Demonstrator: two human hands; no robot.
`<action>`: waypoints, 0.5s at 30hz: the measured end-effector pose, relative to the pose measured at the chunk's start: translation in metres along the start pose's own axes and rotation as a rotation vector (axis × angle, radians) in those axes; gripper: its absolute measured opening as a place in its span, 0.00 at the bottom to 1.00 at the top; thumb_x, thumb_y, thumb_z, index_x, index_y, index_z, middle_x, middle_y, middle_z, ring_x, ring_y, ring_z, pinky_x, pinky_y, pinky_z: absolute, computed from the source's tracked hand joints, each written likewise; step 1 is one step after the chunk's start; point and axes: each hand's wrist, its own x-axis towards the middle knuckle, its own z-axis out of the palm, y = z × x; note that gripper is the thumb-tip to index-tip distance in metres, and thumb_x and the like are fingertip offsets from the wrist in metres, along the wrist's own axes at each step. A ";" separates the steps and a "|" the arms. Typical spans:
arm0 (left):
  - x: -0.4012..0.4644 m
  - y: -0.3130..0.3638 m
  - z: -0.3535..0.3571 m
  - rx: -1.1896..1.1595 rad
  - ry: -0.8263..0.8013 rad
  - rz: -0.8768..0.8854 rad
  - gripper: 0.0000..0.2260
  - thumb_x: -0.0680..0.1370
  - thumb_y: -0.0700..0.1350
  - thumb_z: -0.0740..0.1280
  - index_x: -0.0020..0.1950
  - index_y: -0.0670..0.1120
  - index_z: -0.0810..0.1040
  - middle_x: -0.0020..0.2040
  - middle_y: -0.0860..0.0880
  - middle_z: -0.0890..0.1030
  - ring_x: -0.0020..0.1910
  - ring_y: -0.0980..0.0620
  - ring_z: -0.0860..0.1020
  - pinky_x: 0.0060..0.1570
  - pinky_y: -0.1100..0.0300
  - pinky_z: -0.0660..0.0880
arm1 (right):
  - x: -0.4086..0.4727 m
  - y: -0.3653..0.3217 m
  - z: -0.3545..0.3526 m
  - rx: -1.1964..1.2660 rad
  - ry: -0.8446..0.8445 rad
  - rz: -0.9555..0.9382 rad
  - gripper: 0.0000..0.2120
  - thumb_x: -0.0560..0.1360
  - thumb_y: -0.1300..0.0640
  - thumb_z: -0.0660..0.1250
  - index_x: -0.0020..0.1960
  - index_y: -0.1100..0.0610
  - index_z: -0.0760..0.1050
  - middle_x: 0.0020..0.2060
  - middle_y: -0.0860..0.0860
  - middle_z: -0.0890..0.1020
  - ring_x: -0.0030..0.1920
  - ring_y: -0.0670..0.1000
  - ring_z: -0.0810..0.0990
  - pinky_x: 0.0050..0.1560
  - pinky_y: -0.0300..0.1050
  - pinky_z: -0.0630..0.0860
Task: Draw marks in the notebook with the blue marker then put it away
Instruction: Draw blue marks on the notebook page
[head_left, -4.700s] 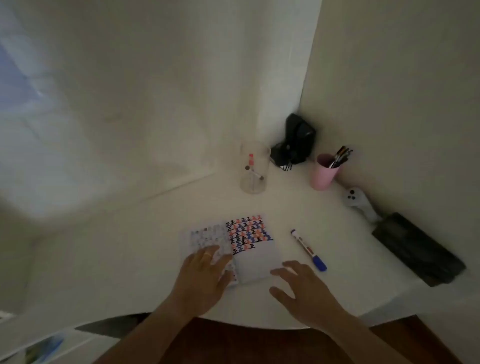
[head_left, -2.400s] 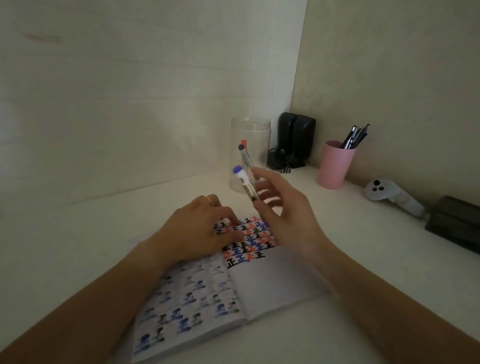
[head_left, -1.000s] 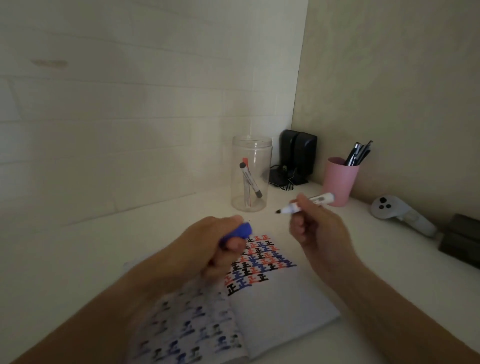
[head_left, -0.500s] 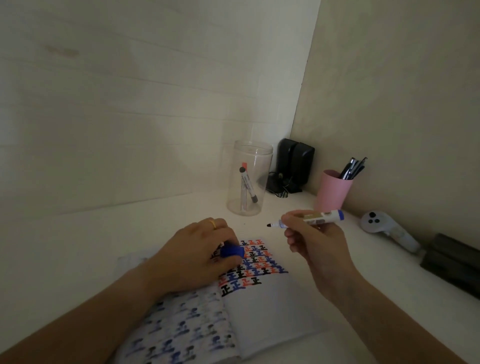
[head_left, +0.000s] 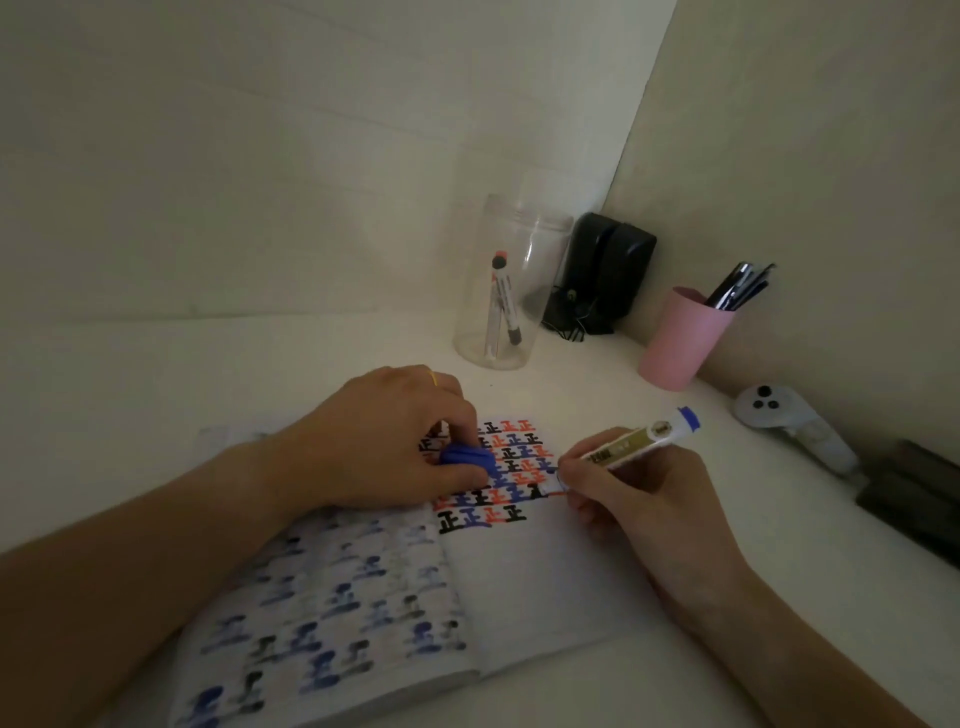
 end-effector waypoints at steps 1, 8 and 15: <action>0.000 0.000 0.001 -0.003 0.003 0.005 0.16 0.71 0.67 0.68 0.50 0.58 0.81 0.48 0.60 0.80 0.47 0.59 0.76 0.50 0.57 0.76 | 0.000 0.001 -0.001 -0.013 0.002 -0.003 0.03 0.72 0.62 0.74 0.40 0.60 0.84 0.28 0.54 0.83 0.29 0.51 0.78 0.30 0.44 0.76; 0.000 0.003 -0.003 -0.019 -0.005 -0.004 0.15 0.71 0.66 0.68 0.50 0.58 0.81 0.48 0.60 0.80 0.47 0.59 0.77 0.50 0.53 0.77 | 0.000 0.001 0.000 -0.039 -0.037 0.001 0.03 0.71 0.62 0.75 0.39 0.57 0.84 0.28 0.52 0.83 0.28 0.48 0.79 0.30 0.35 0.74; -0.001 0.004 -0.004 -0.005 -0.030 -0.008 0.17 0.72 0.68 0.66 0.51 0.58 0.81 0.49 0.59 0.80 0.48 0.58 0.77 0.50 0.51 0.78 | -0.003 -0.001 0.002 -0.127 -0.038 0.009 0.02 0.71 0.58 0.76 0.41 0.56 0.85 0.29 0.52 0.85 0.28 0.45 0.81 0.30 0.32 0.74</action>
